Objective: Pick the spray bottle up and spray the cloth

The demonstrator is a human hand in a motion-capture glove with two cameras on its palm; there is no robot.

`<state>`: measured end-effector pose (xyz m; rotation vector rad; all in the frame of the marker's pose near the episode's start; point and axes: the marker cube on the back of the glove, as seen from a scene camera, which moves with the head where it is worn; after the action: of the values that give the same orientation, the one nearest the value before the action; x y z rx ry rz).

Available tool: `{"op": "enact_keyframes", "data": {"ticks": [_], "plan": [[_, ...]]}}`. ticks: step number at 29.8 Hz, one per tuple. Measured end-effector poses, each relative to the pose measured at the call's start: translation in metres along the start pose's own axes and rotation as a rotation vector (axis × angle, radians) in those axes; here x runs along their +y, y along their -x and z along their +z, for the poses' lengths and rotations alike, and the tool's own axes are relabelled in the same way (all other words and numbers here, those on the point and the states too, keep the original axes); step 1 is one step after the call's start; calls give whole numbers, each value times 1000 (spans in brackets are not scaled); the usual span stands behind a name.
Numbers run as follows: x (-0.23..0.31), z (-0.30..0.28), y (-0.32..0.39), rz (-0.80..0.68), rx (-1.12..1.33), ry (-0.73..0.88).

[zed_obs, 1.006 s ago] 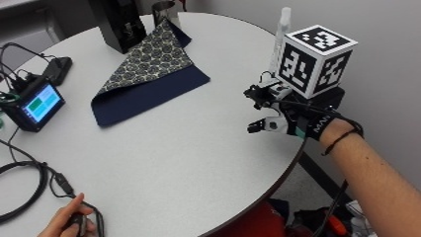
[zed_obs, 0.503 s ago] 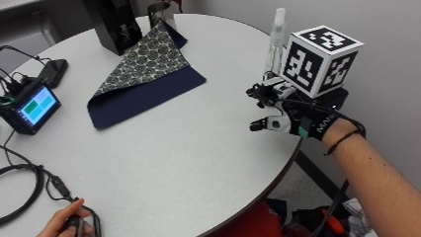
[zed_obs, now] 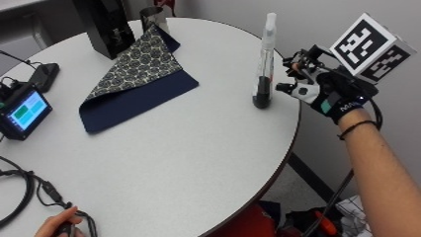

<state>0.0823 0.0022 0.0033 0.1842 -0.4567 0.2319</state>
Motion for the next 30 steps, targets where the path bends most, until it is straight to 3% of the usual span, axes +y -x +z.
{"op": "enact_keyframes", "data": {"ticks": [8,19,30], "plan": [[-44,25,-5,95,-496,-79],[-82,69,-8,140,-666,-171],[-83,75,-23,109,-689,-314]]}}
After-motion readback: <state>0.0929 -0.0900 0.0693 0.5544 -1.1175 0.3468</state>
